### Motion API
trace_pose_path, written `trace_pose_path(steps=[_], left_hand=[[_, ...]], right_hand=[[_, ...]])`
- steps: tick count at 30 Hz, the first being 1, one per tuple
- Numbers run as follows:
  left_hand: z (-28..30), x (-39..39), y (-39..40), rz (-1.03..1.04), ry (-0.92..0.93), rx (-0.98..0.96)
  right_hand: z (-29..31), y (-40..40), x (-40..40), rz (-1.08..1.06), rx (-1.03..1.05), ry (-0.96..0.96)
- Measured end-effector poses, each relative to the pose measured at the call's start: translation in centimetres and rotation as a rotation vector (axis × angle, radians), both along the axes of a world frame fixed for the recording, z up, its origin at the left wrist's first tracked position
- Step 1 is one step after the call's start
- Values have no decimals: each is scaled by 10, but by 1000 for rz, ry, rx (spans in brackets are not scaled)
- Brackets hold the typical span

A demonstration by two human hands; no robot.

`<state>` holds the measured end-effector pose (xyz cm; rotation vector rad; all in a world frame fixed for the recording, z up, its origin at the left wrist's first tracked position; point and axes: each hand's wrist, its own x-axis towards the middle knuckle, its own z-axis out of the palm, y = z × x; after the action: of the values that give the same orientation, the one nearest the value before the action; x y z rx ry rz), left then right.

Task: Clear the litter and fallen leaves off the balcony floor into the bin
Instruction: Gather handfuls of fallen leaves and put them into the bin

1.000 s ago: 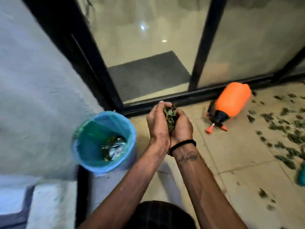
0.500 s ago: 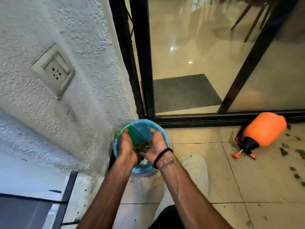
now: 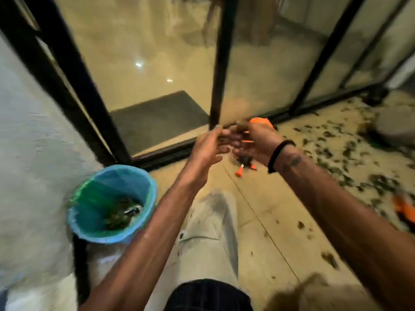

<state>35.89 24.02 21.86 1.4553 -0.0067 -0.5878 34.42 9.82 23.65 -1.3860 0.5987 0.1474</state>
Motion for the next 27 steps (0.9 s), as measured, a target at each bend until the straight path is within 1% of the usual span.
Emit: trace_pose_path(steps=[2,4,5,7,9,11,13,15,16,19,22,25,27], left_hand=[[0,-18,-54,-145,20,9],[-6,-39,-100,-330,34,48],[-10,-51,-120,-437,33,76],[-22,-71,-152,-579,-6,124],[-29,-83,-179,-654,-46,179],[-40,-101,-207,-659,-105,227],[-59,-118,-234,-661,-161,288],[-90,-140,-260,-713,-236,379],[-113,-155,-270,-742,-272,424],[-194,-209,-282,-861,-333,573],[-264,-256,-277,-946,-267,663],[-313,-274,-281,-865,-188,705],[-353,-270,-293,-785,-138,708]], right_hand=[[7,-49,-32,-32,-223,66],[9,-95,-71,-15,-391,172],[10,-118,-92,7,-479,229],[13,-158,-127,114,-738,302],[15,-188,-164,236,-966,369],[10,-218,-203,280,-1072,420],[-15,-245,-239,266,-1094,430],[-51,-267,-279,263,-1099,417],[-73,-278,-301,288,-1097,417],[-145,-305,-378,346,-1067,513],[-216,-318,-448,243,-972,611],[-270,-325,-484,88,-870,643],[-296,-330,-495,25,-832,647]])
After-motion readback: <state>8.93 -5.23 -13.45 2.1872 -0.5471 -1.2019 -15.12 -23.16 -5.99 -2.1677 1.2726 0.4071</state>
